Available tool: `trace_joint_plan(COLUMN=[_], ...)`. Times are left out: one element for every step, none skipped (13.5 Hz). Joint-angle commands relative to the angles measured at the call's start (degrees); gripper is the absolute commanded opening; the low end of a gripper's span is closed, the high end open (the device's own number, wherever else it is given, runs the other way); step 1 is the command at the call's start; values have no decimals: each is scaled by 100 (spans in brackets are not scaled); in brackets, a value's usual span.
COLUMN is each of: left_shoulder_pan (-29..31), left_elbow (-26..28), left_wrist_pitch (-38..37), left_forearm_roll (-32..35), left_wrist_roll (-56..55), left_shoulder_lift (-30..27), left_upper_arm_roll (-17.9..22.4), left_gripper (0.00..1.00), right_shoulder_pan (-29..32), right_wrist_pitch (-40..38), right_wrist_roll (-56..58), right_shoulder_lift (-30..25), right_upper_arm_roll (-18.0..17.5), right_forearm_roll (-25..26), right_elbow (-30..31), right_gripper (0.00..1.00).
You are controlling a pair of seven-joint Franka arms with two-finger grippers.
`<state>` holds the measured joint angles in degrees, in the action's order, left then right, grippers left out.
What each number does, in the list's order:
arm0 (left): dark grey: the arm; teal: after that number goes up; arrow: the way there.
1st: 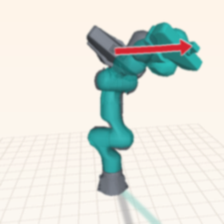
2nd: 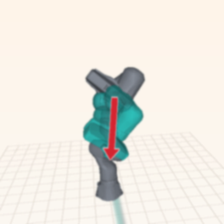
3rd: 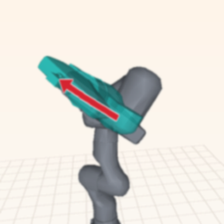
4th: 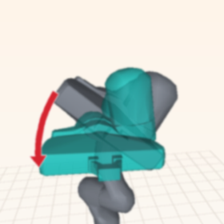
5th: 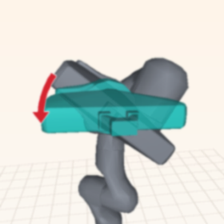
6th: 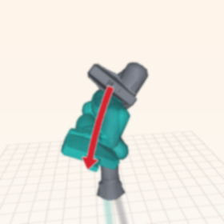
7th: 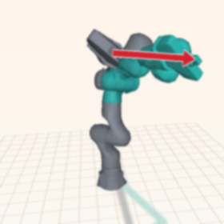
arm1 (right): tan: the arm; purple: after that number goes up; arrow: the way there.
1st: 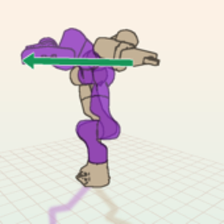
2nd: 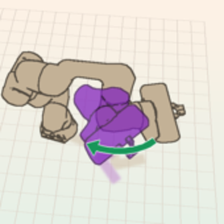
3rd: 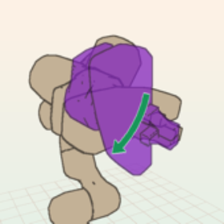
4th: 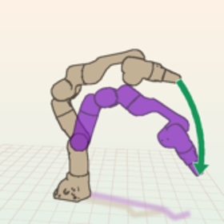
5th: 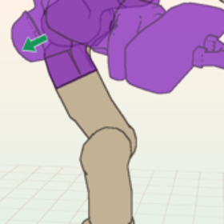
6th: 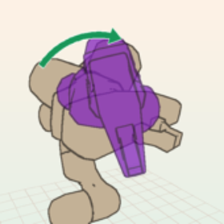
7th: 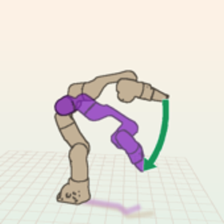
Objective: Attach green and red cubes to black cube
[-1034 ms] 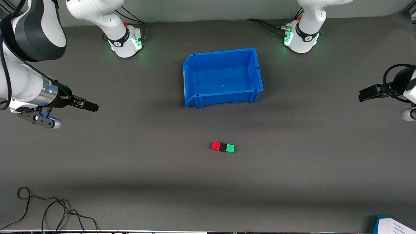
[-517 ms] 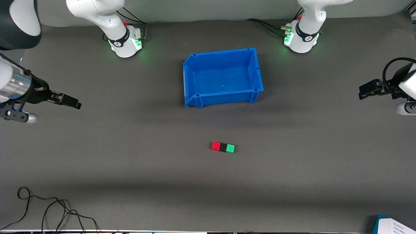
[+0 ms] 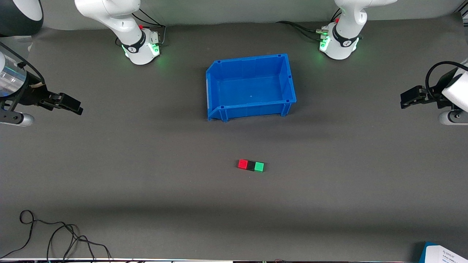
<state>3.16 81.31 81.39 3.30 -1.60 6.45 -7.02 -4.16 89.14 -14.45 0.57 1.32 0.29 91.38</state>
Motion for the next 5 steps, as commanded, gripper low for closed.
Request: trace_joint_plan(left_shoulder_pan=[-52,-52,-52,-52,-52], left_elbow=[183,175,175,175,175], left_wrist_pitch=[87,87,87,87,96], left_forearm_roll=[74,74,74,74,74], left_wrist_roll=[99,99,99,99,99], left_shoulder_lift=[-161,-161,-161,-161,-161], left_upper_arm_roll=[34,34,34,34,34], left_gripper=[100,100,100,100,100], right_shoulder_pan=[126,117,117,109,108], right_wrist_pitch=[-72,-72,-72,-72,-81], right_wrist_roll=[127,240,407,530,566], right_shoulder_lift=[-40,-39,-39,-39,-39], right_upper_arm_roll=[-114,-80,-53,-18,8], right_forearm_roll=[33,32,23,15,6], right_elbow=[-103,-120,-120,-120,-103], right_gripper=[100,100,100,100,100])
